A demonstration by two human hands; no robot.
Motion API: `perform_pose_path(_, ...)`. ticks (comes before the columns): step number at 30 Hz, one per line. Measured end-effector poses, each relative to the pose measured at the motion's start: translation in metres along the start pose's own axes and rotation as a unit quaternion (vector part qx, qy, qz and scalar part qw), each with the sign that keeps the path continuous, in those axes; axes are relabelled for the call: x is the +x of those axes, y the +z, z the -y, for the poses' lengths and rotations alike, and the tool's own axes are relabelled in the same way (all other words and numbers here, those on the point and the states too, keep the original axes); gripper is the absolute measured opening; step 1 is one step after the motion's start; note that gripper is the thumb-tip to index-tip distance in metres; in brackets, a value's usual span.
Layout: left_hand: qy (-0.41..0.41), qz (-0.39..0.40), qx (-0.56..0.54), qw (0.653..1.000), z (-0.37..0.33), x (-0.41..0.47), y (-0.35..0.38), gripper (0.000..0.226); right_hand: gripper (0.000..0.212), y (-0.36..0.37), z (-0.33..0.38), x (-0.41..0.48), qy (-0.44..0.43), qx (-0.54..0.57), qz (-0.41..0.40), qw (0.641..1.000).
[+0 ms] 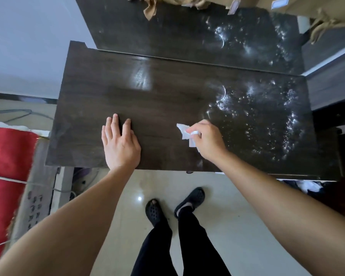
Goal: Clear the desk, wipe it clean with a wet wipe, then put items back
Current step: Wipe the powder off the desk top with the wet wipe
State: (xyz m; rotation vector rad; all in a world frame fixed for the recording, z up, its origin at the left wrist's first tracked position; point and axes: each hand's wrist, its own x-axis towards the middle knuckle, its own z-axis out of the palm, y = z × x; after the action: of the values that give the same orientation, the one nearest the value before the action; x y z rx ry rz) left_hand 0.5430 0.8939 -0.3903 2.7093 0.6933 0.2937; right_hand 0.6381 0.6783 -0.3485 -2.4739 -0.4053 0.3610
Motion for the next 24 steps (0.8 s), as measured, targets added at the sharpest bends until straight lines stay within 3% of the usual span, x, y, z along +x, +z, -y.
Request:
perform_pose_path(4,-0.003,0.008,-0.011,1.000,0.000,0.000,-0.001,0.037,0.026,-0.001,-0.029,-0.091,-0.050,-0.025,0.072,0.996)
perform_pose_path(8,-0.003,0.005,-0.012,1.000,-0.001,0.000,-0.001,0.036,0.023,-0.031,-0.038,-0.129,-0.003,-0.042,0.180,0.983)
perform_pose_path(13,-0.006,0.004,-0.010,1.000,0.000,0.000,-0.001,0.034,0.020,-0.025,0.019,-0.009,-0.054,0.006,-0.008,0.999)
perform_pose_path(16,0.002,-0.001,-0.009,1.000,0.000,0.000,0.000,0.034,0.024,0.012,0.028,0.025,0.012,0.000,-0.019,1.000)
perform_pose_path(18,0.002,-0.005,-0.010,1.000,0.001,0.000,0.000,0.034,0.024,0.029,0.024,-0.005,-0.034,-0.003,-0.011,0.999)
perform_pose_path(21,-0.005,0.006,-0.013,1.000,0.002,0.000,0.000,0.035,0.028,0.022,0.003,-0.085,-0.115,-0.008,0.094,0.989)
perform_pose_path(24,-0.005,0.002,-0.015,1.000,0.001,0.000,-0.001,0.035,0.033,-0.004,-0.016,-0.124,-0.060,0.005,0.208,0.976)
